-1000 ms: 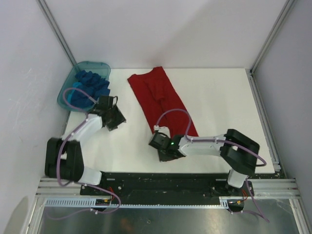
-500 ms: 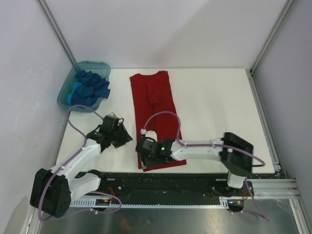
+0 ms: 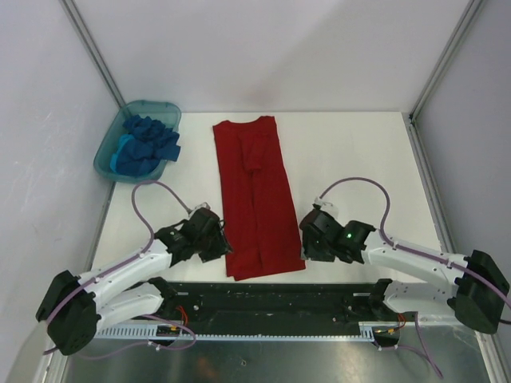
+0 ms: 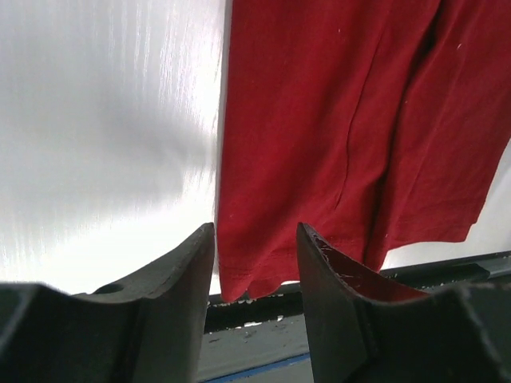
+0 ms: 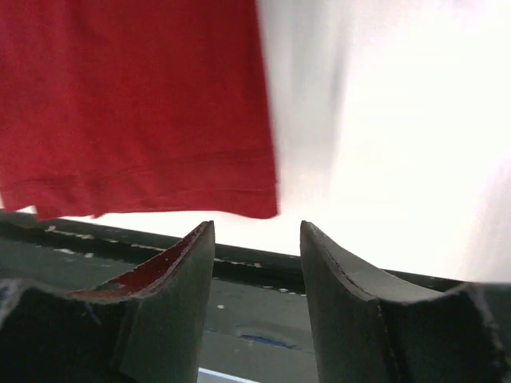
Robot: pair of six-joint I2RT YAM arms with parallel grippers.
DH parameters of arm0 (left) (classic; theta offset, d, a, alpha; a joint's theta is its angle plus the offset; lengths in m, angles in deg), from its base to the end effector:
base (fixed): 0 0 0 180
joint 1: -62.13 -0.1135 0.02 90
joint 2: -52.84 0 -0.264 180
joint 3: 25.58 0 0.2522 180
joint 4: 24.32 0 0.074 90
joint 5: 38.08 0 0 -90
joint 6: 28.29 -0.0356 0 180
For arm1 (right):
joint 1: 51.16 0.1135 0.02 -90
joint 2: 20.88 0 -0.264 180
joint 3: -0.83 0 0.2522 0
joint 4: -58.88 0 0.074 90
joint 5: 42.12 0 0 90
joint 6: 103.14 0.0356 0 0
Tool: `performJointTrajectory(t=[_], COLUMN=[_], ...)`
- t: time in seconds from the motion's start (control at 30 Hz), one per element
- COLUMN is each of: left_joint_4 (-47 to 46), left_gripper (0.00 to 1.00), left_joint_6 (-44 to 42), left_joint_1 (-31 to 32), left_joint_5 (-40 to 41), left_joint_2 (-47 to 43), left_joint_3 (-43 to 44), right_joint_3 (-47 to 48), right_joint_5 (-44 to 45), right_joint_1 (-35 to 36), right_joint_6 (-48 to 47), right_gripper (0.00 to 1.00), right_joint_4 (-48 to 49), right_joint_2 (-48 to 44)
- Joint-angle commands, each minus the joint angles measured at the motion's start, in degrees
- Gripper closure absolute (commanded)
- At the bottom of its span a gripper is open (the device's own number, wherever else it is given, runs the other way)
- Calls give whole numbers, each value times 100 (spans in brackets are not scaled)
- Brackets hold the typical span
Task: Fold and stack the t-shirts
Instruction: Grab the bottom of the folded rectangular tshirt with both arms
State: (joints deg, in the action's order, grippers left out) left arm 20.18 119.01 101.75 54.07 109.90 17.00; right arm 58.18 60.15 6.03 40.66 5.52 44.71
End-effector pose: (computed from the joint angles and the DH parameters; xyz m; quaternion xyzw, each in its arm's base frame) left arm 0.1373 -0.1119 0.1781 -0.1530 0.9512 -0.1881 0.1908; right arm 0.1214 0.1743 0.2221 -0.0023 0.9642 0.1423 0.2235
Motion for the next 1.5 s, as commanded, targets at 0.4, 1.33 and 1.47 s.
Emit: performJointTrajectory(t=[0.4, 1.33, 1.47], left_joint_4=[565, 401, 392], left_gripper=[48, 47, 49], left_joint_6=[1421, 1121, 1325], left_joint_1=[687, 1164, 1312], left_joint_5=[944, 153, 5], left_joint_2=[-245, 817, 837], left_joint_3=[-202, 59, -33], right_joint_3=[-936, -1819, -1819], right_joint_5=[-863, -1334, -1369], right_joint_1=[-561, -936, -942], right_joint_6=[-471, -416, -430], right_gripper=[49, 99, 99], right_joint_4=[1043, 1896, 1870], right_joint_2=[92, 13, -20])
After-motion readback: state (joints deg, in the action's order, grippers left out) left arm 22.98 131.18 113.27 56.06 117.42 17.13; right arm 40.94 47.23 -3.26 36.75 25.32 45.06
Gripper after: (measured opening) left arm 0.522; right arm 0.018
